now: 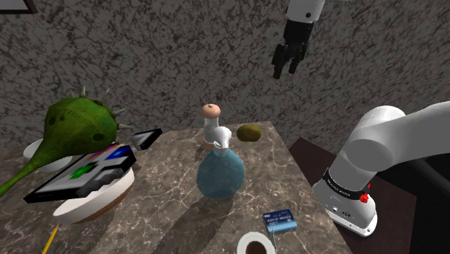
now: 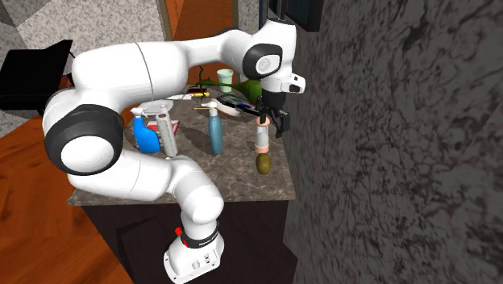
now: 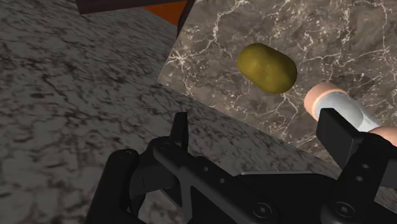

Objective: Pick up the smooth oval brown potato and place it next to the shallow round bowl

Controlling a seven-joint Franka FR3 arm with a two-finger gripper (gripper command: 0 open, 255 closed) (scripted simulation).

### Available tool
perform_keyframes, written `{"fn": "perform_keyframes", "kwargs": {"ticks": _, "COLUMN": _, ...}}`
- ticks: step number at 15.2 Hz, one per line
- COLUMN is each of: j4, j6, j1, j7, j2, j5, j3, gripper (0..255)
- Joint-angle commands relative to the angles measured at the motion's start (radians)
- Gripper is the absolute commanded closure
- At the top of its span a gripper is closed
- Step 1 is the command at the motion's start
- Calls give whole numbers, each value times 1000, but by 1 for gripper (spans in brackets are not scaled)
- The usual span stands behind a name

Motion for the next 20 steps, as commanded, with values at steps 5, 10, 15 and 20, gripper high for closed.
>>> {"fn": "perform_keyframes", "kwargs": {"ticks": 5, "j4": -112, "j6": 133, "j1": 56, "j7": -112, "j2": 23, "j5": -10, "j3": 5, "gripper": 0}}
{"fn": "perform_keyframes", "kwargs": {"ticks": 10, "j4": -234, "j6": 313, "j1": 125, "j7": -248, "j2": 81, "j5": -24, "j3": 10, "gripper": 0}}
{"fn": "perform_keyframes", "kwargs": {"ticks": 15, "j4": -336, "j6": 511, "j1": 193, "j7": -381, "j2": 178, "j5": -39, "j3": 15, "gripper": 0}}
{"fn": "perform_keyframes", "kwargs": {"ticks": 20, "j4": -385, "j6": 633, "j1": 221, "j7": -434, "j2": 251, "j5": -45, "j3": 16, "gripper": 0}}
